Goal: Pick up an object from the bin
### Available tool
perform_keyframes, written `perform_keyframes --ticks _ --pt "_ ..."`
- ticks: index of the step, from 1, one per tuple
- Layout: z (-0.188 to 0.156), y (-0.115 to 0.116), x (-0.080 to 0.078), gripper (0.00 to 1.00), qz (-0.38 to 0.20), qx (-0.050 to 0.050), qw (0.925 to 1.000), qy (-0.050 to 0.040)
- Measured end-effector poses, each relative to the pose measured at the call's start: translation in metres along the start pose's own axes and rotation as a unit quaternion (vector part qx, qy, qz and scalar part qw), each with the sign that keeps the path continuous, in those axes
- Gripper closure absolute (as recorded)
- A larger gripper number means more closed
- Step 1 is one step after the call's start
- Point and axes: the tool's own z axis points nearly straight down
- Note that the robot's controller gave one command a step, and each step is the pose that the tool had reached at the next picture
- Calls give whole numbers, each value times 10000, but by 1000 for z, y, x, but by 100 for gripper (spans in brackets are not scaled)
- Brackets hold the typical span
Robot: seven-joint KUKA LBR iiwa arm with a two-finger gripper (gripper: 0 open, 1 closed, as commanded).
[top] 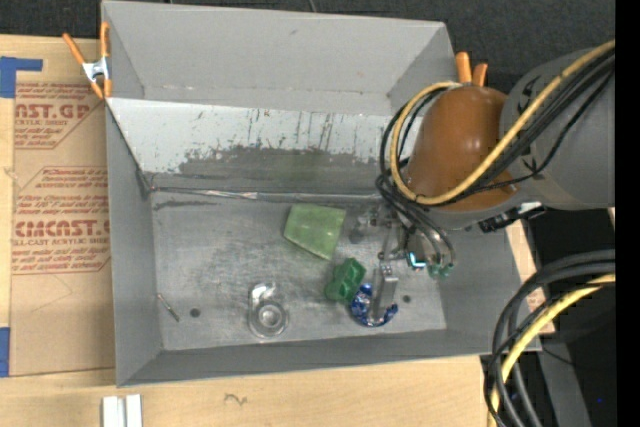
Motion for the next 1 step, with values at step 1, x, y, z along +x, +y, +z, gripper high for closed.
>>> perform_keyframes --ticks 1 --pt "56 -12 19 0 559 -3 9984 -23"
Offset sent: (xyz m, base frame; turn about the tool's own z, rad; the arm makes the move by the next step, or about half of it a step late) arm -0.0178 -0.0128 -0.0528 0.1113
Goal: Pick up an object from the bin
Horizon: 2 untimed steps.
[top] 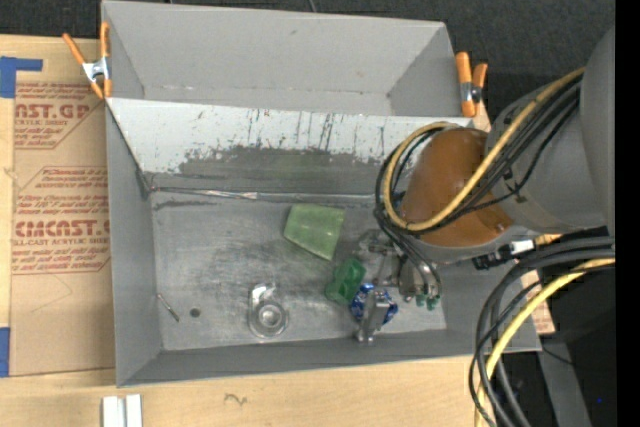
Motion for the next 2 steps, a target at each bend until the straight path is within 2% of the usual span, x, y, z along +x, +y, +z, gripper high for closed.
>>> perform_keyframes --ticks 1,2 --pt "-2 0 -1 100 -11 1 10000 -11" --pt "-136 3 2 100 165 -3 9998 -58"
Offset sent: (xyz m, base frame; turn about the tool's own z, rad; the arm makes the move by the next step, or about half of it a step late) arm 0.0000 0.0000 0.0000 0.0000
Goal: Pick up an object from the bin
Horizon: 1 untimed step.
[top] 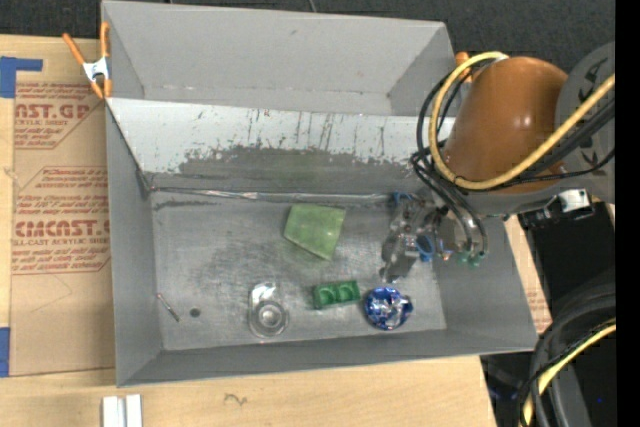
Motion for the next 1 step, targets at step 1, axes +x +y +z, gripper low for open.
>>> perform_keyframes --ticks 1 --pt "4 0 1 0 -1 6 10000 38"
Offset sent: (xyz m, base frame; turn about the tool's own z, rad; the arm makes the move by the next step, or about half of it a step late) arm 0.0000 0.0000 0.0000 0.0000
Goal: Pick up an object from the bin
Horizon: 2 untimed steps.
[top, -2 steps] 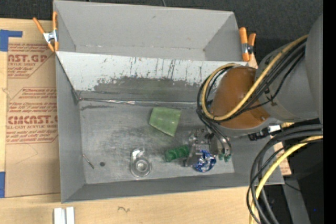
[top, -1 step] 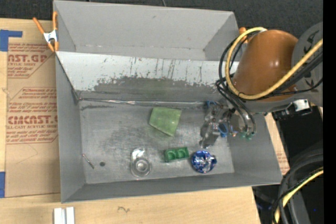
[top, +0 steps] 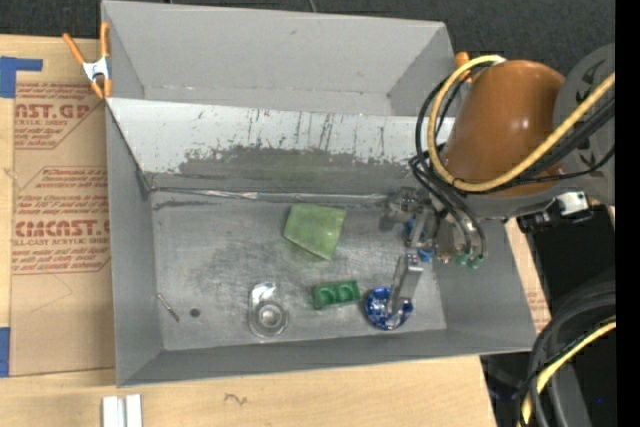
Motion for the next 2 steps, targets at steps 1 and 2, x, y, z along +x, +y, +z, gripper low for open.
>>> perform_keyframes --ticks 1,2 --pt "138 5 -7 0 -1475 -7 9890 -64" --pt "138 4 -5 100 -1477 -4 9890 -25"
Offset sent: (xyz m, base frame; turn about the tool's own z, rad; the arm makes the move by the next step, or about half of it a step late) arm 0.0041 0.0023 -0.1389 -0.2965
